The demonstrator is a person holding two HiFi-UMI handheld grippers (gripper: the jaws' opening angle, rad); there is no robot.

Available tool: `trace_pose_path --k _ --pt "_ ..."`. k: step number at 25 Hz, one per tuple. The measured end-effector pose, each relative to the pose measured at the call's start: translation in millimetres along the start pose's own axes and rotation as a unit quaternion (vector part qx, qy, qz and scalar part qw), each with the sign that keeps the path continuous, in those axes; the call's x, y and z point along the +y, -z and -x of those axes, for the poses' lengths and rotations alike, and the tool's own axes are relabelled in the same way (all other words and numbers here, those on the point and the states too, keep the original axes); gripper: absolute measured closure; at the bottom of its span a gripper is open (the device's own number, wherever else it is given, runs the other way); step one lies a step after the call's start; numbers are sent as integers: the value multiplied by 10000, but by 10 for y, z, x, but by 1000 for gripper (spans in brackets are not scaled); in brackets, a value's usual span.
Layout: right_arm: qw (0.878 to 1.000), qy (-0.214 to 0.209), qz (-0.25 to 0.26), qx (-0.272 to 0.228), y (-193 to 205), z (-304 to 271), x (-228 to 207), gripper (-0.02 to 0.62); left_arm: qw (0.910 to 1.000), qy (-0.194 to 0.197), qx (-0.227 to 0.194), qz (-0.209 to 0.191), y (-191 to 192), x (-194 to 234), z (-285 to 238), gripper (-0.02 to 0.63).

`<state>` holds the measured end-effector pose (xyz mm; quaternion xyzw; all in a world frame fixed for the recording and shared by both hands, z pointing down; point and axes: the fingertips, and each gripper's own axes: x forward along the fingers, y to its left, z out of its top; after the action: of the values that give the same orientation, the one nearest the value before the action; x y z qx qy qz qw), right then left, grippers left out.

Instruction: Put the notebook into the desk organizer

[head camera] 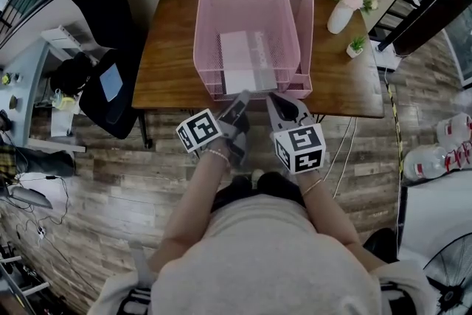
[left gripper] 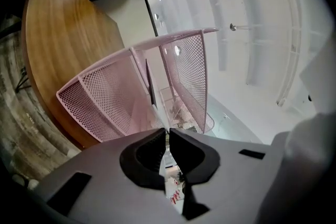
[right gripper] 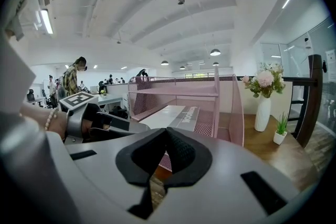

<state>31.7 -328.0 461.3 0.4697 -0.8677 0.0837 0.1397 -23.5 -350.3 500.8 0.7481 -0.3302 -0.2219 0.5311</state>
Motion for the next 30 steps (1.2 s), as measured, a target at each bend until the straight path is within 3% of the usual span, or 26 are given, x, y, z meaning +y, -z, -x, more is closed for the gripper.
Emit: trace_pose_path --k 3,7,30 --pt "10000 -19 17 -17 -40 -57 -15 586 9998 -33 62 -182 -61 10 -55 578" --pt "10000 -57 49 -27 -72 -132 -22 586 10000 -30 10 42 -86 24 -108 567" --pt "9999 -127 114 16 -123 -263 -104 586 10000 -12 40 -59 -162 11 -182 529"
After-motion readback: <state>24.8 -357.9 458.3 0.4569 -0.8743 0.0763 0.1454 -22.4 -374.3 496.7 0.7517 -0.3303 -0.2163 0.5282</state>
